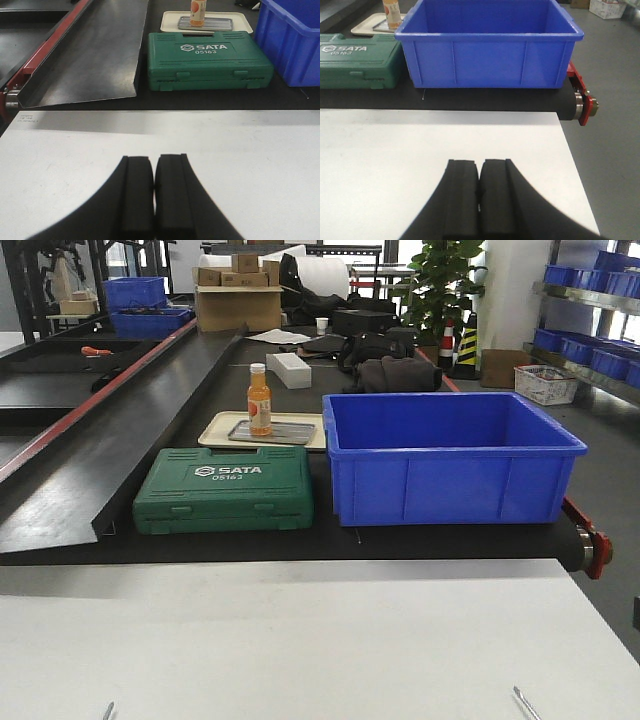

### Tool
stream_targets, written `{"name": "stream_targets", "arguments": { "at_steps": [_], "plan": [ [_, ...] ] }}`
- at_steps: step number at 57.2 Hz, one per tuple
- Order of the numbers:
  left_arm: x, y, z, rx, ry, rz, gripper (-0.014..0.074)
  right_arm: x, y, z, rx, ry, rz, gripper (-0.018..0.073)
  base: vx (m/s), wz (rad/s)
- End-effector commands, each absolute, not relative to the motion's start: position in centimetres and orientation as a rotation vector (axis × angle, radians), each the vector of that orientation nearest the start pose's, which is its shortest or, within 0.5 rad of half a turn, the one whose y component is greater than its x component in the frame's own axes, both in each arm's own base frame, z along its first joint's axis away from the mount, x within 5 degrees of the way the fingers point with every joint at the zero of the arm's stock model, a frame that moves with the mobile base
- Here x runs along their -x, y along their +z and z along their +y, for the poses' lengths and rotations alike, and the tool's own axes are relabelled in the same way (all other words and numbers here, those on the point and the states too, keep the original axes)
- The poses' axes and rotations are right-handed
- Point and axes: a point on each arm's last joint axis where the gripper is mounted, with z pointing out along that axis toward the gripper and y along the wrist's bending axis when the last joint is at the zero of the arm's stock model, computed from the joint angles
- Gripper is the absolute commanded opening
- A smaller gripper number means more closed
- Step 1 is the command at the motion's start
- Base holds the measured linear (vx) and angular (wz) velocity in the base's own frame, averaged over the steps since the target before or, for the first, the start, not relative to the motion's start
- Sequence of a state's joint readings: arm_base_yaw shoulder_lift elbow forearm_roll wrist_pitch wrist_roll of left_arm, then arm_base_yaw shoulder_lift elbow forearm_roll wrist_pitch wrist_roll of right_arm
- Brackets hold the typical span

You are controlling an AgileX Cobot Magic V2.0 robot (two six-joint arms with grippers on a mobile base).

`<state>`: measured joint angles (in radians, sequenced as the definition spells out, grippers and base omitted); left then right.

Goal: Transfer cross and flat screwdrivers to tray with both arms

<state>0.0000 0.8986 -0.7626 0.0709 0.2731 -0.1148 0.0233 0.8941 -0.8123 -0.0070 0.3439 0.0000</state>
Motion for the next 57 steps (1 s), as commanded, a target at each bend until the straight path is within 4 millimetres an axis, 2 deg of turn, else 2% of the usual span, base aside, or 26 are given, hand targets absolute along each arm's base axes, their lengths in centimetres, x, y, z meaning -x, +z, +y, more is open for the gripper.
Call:
{"name": "stream_targets", "arguments": {
  "at_steps": [1,9,13,17,20,24,29,34,44,51,57],
  "plan": [
    [-19.3,37.1,0.0,0.059,-0.04,1.744,0.0282,-19.1,38.0,0.3,0.04,-0.013,1.795,0.0271,0.0,0.0],
    [-19.4,37.4,0.0,0.057,-0.042,1.719,0.0436,-19.1,38.4,0.3,0.028,-0.002,1.754,0.0505,0.0,0.0],
    [-19.4,37.4,0.0,0.057,-0.042,1.718,0.048,-19.2,38.5,0.4,0.016,0.014,1.734,0.0585,0.0,0.0],
    [-19.4,37.3,0.0,0.06,-0.043,1.729,0.0501,-19.2,38.4,0.4,0.027,0.005,1.744,0.0627,0.0,0.0],
    [-19.3,37.2,0.0,0.061,-0.043,1.74,0.0503,-19.5,38.1,0.3,0.066,-0.033,1.793,0.0627,0.0,0.0],
    [-19.3,37.0,0.0,0.063,-0.041,1.76,0.0502,-20.3,37.3,0.1,0.15,-0.119,1.942,0.0612,0.0,0.0],
    [-19.3,36.7,0.0,0.064,-0.038,1.787,0.0499,-22.3,35.6,-0.6,0.268,-0.271,2.188,0.0571,0.0,0.0],
    [-19.2,36.4,0.1,0.068,-0.035,1.829,0.0499,-24.2,33.5,-1.3,0.305,-0.374,2.381,0.0537,0.0,0.0],
    [-19.0,35.9,0.1,0.071,-0.03,1.879,0.0499,-27.6,28.6,-1.4,0.35,-0.382,2.596,0.0512,0.0,0.0],
    [-19.0,35.8,0.1,0.073,-0.029,1.896,0.0499,-29.1,24.9,-1.5,0.393,-0.381,2.757,0.0512,0.0,0.0],
    [-18.9,35.7,0.1,0.074,-0.028,1.912,0.0499,-30.2,22.6,-1.4,0.428,-0.373,2.81,0.0512,0.0,0.0]
  ]
}}
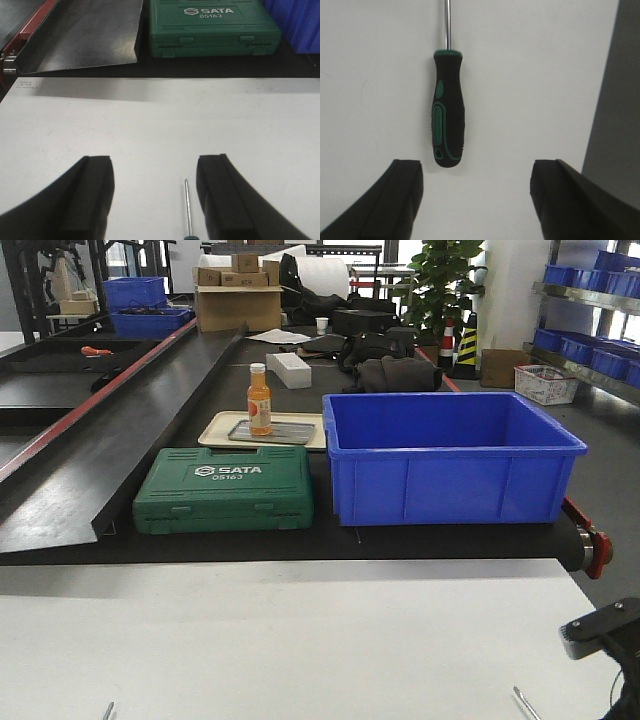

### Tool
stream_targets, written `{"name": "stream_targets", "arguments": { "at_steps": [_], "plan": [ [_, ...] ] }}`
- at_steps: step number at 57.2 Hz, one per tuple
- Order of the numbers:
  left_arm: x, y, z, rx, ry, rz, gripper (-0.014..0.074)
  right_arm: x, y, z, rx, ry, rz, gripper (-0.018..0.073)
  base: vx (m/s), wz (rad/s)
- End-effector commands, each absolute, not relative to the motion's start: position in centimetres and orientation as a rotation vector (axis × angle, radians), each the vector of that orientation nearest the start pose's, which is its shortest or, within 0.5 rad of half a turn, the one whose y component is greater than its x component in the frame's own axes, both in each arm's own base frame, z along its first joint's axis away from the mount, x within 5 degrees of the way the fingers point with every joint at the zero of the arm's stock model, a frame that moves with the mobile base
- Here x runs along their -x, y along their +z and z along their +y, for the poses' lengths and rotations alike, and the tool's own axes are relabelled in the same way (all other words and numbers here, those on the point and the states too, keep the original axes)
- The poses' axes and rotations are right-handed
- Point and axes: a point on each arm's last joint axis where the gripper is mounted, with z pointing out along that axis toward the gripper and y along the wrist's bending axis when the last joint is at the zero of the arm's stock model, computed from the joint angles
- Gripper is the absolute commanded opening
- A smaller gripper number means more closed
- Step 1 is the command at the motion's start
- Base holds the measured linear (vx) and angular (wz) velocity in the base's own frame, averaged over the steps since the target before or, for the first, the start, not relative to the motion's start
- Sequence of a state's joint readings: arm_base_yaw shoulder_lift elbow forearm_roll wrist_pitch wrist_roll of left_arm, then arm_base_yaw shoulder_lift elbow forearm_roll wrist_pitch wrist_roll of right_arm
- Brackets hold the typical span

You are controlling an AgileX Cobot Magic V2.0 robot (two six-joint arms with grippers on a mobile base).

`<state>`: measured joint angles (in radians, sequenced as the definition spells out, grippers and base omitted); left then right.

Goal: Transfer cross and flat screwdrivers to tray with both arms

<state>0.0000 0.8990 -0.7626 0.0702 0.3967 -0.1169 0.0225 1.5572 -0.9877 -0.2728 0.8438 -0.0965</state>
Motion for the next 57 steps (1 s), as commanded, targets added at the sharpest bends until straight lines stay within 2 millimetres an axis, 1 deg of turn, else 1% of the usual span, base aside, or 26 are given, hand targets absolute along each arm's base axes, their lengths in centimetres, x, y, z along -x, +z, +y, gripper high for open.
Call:
{"name": "stream_targets", "arguments": {
  "at_steps": [1,15,30,35,46,57],
  "plan": [
    [-18.9,35.6,0.1,0.074,-0.027,1.915,0.0499,-30.4,22.2,-1.4,0.433,-0.37,2.815,0.0512,0.0,0.0],
    [-18.9,35.5,0.1,0.075,-0.026,1.929,0.0499,-32.3,18.1,-1.2,0.487,-0.345,2.856,0.0512,0.0,0.0],
    [-18.8,35.4,0.1,0.076,-0.025,1.941,0.0499,-33.4,15.3,-1.0,0.518,-0.32,2.855,0.0512,0.0,0.0],
    [-18.8,35.4,0.1,0.076,-0.025,1.941,0.0499,-33.7,14.5,-1.0,0.521,-0.312,2.861,0.0512,0.0,0.0],
    [-18.8,35.4,0.1,0.076,-0.025,1.941,0.0499,-33.8,12.2,-0.9,0.486,-0.285,2.931,0.0512,0.0,0.0],
    [-18.8,35.4,0.1,0.076,-0.025,1.941,0.0499,-33.5,10.5,-0.4,0.431,-0.18,3.005,0.0512,0.0,0.0]
  ]
}}
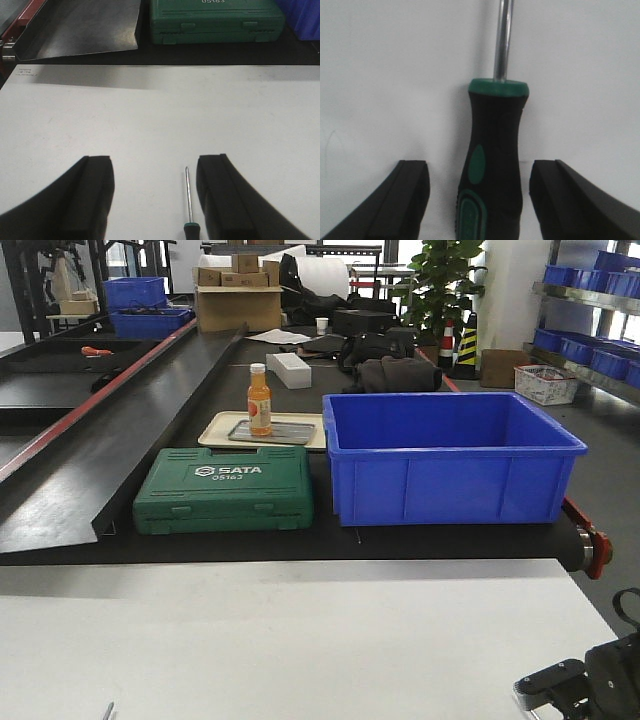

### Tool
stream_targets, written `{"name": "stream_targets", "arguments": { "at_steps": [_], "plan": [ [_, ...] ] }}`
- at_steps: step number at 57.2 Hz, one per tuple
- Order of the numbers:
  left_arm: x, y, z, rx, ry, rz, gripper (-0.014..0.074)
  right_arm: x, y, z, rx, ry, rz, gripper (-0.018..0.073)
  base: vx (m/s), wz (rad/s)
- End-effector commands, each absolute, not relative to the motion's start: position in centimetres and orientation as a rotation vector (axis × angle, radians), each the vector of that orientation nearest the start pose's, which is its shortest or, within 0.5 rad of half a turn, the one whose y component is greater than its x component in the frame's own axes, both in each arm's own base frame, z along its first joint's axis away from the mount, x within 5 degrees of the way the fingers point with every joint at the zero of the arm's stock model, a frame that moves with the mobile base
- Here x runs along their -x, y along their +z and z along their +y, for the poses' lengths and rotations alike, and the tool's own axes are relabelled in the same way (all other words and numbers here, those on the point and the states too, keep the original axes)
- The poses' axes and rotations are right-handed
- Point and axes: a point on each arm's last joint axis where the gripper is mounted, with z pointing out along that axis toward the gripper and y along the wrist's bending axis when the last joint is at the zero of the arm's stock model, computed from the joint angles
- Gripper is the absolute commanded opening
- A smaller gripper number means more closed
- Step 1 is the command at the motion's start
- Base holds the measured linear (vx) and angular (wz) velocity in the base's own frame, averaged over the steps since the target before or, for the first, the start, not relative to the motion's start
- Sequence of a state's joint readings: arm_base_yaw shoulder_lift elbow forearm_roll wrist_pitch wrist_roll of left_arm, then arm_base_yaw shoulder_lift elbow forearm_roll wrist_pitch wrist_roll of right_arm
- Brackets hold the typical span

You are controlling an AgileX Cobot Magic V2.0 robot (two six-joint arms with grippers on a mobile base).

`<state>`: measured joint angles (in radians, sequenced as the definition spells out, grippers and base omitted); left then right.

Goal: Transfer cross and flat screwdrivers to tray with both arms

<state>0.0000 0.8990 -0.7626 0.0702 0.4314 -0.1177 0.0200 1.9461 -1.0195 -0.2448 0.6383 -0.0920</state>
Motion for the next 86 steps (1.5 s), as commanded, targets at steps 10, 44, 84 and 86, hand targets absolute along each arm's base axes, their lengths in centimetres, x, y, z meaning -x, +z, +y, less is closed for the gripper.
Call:
{"name": "stream_targets", "arguments": {
  "at_steps": [10,44,84,86],
  "plan": [
    [-18.8,35.4,0.1,0.076,-0.025,1.941,0.0499,-33.1,10.2,0.6,0.432,-0.012,3.047,0.0512,0.0,0.0],
    [-18.8,35.4,0.1,0.077,-0.025,1.943,0.0499,-32.6,9.8,1.0,0.493,0.064,3.088,0.0368,0.0,0.0],
    [-18.7,35.2,0.1,0.081,-0.026,1.97,0.0499,-32.8,13.3,1.0,0.329,0.049,2.996,-0.0009,0.0,0.0],
    [-18.7,35.1,0.1,0.082,-0.026,1.972,0.0499,-32.8,14.1,1.0,0.314,0.045,2.97,-0.0009,0.0,0.0]
  ]
}}
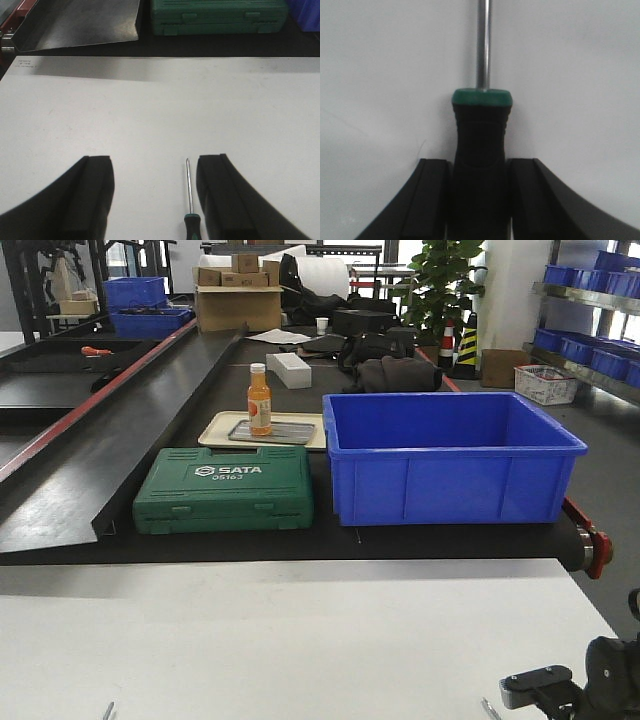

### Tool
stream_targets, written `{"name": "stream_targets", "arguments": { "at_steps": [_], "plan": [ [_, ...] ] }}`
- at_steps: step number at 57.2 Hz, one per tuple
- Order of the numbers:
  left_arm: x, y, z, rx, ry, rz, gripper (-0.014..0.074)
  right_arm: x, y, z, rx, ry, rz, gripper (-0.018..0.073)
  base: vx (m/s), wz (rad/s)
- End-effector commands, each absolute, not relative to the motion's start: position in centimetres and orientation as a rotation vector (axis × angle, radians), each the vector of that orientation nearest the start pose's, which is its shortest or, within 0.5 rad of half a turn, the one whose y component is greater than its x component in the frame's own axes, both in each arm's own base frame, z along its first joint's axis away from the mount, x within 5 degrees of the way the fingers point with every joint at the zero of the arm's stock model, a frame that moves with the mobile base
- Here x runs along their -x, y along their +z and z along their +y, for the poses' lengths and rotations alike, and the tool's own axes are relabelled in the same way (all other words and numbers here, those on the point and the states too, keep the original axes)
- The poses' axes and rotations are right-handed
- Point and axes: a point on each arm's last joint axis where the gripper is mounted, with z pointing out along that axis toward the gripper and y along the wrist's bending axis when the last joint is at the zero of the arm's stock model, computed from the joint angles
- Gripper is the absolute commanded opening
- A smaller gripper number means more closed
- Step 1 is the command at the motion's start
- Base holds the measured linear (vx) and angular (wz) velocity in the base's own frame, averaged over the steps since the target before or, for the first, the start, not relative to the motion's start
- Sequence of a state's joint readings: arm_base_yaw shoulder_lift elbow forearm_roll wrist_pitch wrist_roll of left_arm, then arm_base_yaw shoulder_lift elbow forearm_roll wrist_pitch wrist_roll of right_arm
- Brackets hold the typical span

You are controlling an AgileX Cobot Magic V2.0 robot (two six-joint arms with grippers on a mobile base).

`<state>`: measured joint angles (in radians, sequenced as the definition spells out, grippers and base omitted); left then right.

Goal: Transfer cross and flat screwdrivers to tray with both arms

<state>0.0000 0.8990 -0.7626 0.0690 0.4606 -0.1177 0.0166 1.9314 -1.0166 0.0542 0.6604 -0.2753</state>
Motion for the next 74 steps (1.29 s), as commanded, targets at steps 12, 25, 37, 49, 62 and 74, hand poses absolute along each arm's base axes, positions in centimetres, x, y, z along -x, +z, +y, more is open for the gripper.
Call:
{"name": "stream_targets", "arguments": {
  "at_steps": [12,25,37,49,62,74],
  "plan": [
    [-18.6,34.9,0.1,0.085,-0.025,1.998,0.0499,-32.1,20.0,1.1,0.244,0.052,2.784,-0.0009,0.0,0.0],
    [-18.4,34.5,-0.1,0.134,-0.094,2.049,0.0499,-29.9,26.3,1.3,0.2,0.076,2.578,-0.0009,0.0,0.0],
    [-19.4,32.3,-0.5,0.191,-0.165,2.235,0.0499,-27.4,30.8,1.3,0.187,0.077,2.421,-0.0009,0.0,0.0],
    [-23.1,28.1,-0.8,0.165,-0.176,2.462,0.0499,-26.1,32.7,1.3,0.186,0.068,2.346,-0.0009,0.0,0.0],
    [-27.9,23.9,-1.1,0.124,-0.18,2.71,0.0499,-26.2,32.6,1.3,0.185,0.066,2.342,-0.0008,0.0,0.0],
    [-30.3,20.4,-1.7,0.103,-0.182,2.826,0.0499,-26.2,32.7,1.3,0.189,0.058,2.337,-0.0008,0.0,0.0]
  ]
}}
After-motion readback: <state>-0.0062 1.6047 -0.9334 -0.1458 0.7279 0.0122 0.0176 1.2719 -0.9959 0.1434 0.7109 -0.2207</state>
